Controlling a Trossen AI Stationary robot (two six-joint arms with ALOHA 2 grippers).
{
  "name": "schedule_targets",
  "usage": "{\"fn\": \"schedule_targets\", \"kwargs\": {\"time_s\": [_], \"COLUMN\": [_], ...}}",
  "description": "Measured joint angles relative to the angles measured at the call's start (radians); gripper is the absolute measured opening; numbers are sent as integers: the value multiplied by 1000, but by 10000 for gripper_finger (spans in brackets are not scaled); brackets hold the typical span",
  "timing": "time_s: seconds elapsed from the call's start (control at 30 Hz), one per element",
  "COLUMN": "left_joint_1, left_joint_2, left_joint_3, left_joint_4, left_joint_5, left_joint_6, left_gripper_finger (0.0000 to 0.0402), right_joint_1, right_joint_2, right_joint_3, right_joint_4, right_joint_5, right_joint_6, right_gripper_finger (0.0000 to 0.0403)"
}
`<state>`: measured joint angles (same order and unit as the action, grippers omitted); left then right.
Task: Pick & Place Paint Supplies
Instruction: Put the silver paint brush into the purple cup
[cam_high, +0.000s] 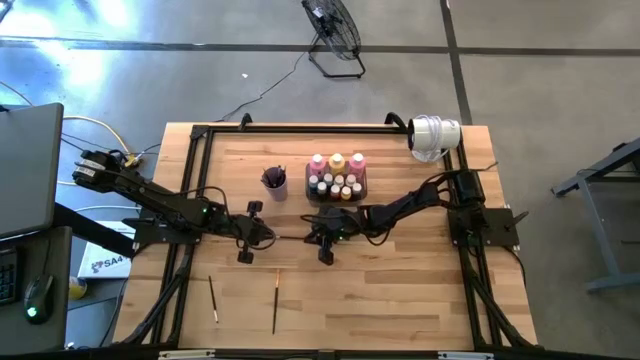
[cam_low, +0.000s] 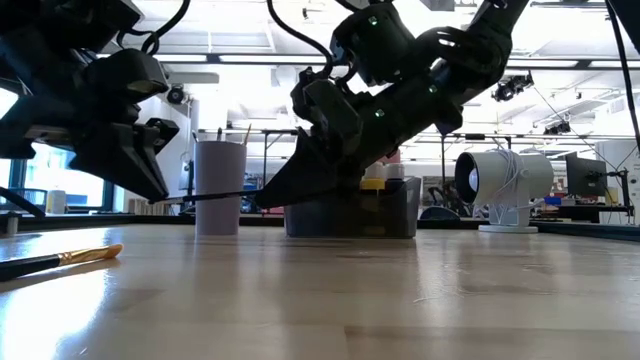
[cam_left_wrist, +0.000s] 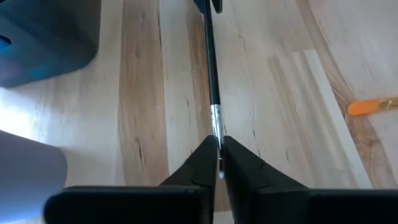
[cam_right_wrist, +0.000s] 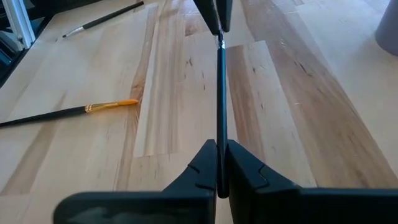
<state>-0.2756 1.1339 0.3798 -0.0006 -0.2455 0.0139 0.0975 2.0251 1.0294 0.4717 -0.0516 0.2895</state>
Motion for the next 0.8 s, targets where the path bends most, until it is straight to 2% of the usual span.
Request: {"fn": "schedule_targets", "kwargs": {"time_s": [0.27,0.4,0.63,0.8], "left_joint_1": [1,1,1,1], "left_joint_2": [-16,-69,-226,-374], "left_joint_3": [0,0,0,0], "left_joint_4": [3,0,-7,-43], "left_joint_5": [-35,-51,-115,-133], "left_joint_6": [-17,9,70,87], "left_gripper_finger": [120,160,171,170], "right_joint_1": [0,1,3,17], "right_joint_2": [0,0,-11,-115], "right_joint_3": [0,0,0,1], "right_joint_4": [-14,-31,-76,-177], "right_joint_5": [-4,-10,27,85], "right_joint_6": [-23,-29,-61,-106], "right_gripper_finger": [5,4,4,4]}}
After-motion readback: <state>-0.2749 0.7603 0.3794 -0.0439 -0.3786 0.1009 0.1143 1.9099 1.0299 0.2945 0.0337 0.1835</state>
